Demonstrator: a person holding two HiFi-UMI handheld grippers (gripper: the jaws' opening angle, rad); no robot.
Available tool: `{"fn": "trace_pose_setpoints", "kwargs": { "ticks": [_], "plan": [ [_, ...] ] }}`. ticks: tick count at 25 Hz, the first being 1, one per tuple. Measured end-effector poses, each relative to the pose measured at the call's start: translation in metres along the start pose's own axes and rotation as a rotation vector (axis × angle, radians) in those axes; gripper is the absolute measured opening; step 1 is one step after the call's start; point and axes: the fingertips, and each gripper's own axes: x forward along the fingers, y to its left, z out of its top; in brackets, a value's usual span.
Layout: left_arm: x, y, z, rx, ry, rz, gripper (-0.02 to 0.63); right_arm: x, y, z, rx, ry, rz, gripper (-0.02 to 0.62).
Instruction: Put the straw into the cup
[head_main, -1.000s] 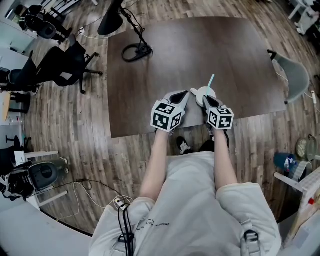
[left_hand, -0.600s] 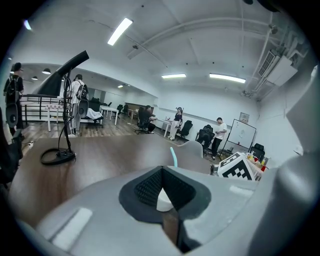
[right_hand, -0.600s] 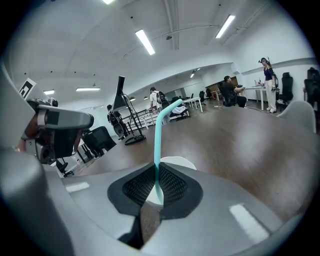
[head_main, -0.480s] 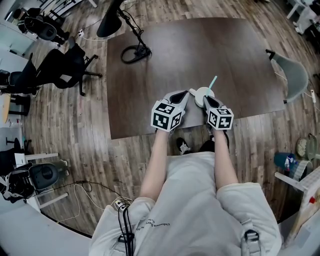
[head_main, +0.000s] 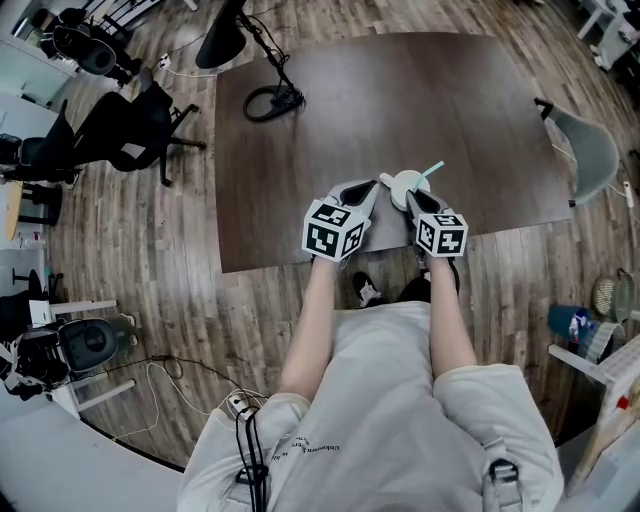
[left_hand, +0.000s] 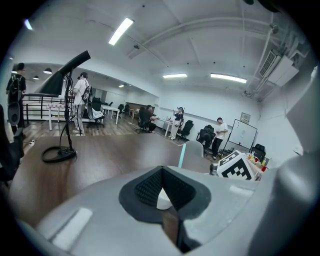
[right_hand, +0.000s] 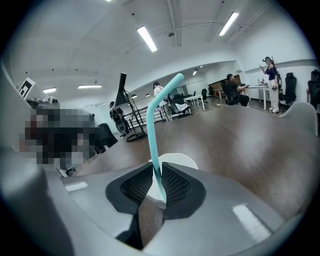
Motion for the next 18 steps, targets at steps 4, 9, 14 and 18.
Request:
{"fn": "trace_pose_setpoints", "kwargs": {
  "ticks": [4,9,14,18],
  "plan": [
    [-0.0001,-0.0008,-0.0014,0.003,0.002,0.001,0.0,0.0003,0.0002,-0.0048,-0.003,0.01,-0.005,0.084],
    [-0.0002,-0.0029,-0.0011,0.006,0.005,-0.001,0.0,-0.0017,0.0005,-0.0041,0.006,0.004,-0.004,0.08],
    [0.0005,-0.0029,-0.0028,0.005,0.008,-0.004,0.0,-0.003,-0.0007,-0.004,0.013,0.001,-0.008,0.077],
    [0.0019,-0.0018,-0.0079,-0.015,0.016,-0.006,0.0,-0.0063,0.0014,-0.0048,0.017,0.003,-0.005,0.075]
  ]
}}
